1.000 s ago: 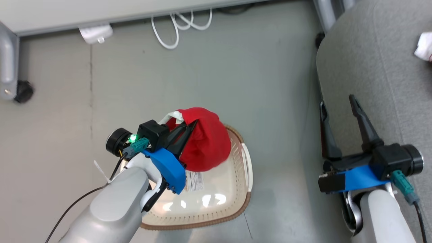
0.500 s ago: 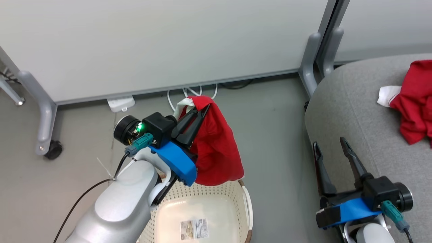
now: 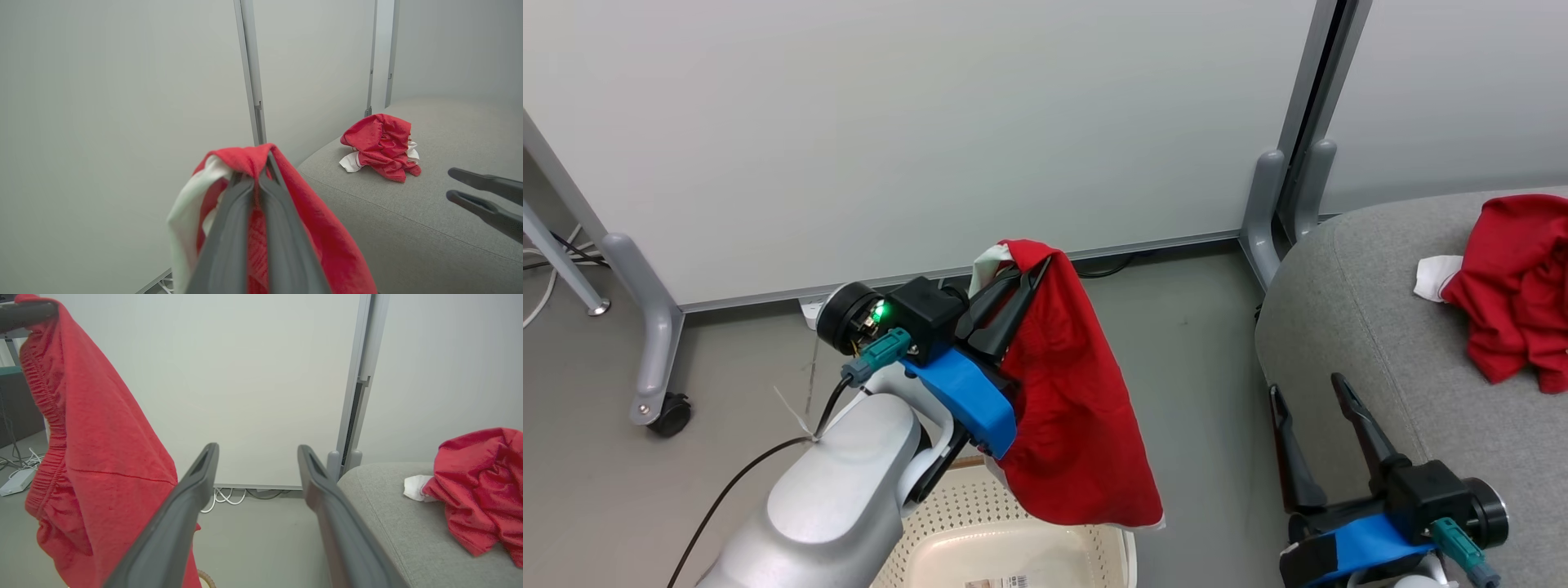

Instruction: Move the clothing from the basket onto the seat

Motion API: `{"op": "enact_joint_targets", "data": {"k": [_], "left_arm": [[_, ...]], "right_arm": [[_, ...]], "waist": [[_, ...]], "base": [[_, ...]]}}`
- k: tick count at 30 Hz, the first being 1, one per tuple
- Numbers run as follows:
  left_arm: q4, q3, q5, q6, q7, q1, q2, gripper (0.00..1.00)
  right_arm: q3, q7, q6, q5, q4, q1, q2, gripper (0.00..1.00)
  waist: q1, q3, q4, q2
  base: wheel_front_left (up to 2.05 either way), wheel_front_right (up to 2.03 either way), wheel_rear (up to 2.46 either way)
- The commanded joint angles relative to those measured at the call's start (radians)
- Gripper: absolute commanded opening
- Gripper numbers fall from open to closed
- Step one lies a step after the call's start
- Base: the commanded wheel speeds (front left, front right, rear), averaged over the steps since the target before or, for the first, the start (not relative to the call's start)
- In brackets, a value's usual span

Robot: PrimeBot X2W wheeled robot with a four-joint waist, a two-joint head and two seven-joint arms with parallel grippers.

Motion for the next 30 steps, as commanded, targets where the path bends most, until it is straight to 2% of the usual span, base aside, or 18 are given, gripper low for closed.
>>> {"op": "enact_joint_targets", "data": {"k": [1, 12, 17, 23, 30], "left_arm": [[-0.003, 0.002, -0.003, 0.004, -0.004, 0.013, 0.001, 0.00], [-0.017, -0.008, -0.002, 0.010, -0.001, -0.015, 0.001, 0.00], [-0.026, -0.009, 0.003, 0.013, -0.001, -0.031, 0.003, 0.00], [-0.033, -0.016, 0.010, 0.011, -0.002, -0.051, -0.006, 0.00], [-0.039, -0.027, 0.020, 0.001, -0.003, -0.082, -0.021, 0.00]], "right_arm": [[0.006, -0.001, -0.001, 0.004, -0.006, 0.011, 0.001, 1.00], [0.150, -0.001, -0.001, -0.006, 0.003, -0.065, -0.022, 1.00], [0.256, -0.001, -0.001, -0.005, 0.030, -0.161, -0.029, 1.00], [0.353, -0.001, -0.001, -0.019, 0.120, -0.313, -0.023, 1.00], [0.409, -0.001, -0.001, -0.044, 0.270, -0.478, -0.008, 1.00]], "waist": [[0.0000, 0.000, 0.001, 0.0000], [0.0000, 0.028, 0.021, 0.0000], [0.0000, 0.055, 0.029, 0.0000], [0.0000, 0.091, 0.045, 0.0000], [0.0000, 0.140, 0.072, 0.0000]], "base": [[0.00, 0.00, 0.00], [0.00, 0.00, 0.00], [0.00, 0.00, 0.00], [0.00, 0.00, 0.00], [0.00, 0.00, 0.00]]}}
